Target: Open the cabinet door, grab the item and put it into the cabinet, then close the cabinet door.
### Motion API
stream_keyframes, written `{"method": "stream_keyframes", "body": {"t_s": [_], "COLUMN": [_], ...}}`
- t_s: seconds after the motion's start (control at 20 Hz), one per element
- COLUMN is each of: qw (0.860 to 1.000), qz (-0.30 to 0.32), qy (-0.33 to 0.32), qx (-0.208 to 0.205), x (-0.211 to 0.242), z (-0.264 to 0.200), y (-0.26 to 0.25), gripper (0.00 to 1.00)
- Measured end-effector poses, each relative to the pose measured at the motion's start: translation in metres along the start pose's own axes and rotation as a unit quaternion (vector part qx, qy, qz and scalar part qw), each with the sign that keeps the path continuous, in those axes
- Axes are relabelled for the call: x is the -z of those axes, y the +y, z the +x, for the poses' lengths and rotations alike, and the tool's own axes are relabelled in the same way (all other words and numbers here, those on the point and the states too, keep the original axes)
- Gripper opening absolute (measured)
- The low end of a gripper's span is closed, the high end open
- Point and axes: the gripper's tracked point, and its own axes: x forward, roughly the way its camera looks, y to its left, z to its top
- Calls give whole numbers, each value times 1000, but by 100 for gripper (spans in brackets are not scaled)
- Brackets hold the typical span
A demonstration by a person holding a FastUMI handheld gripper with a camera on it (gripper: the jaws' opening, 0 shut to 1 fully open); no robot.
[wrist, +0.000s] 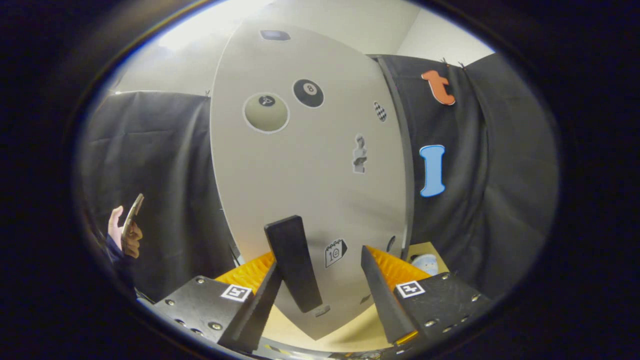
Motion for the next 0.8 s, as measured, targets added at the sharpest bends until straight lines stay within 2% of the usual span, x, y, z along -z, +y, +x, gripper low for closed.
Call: {"method": "stream_keyframes", "body": {"t_s": [0.3, 0.8], "qw": [1000, 999], "qz": [-3, -17], "qy": [5, -4], "qx": [-25, -32], "x": [3, 0], "z": [23, 59], "y": [20, 49], "gripper": [97, 98]}}
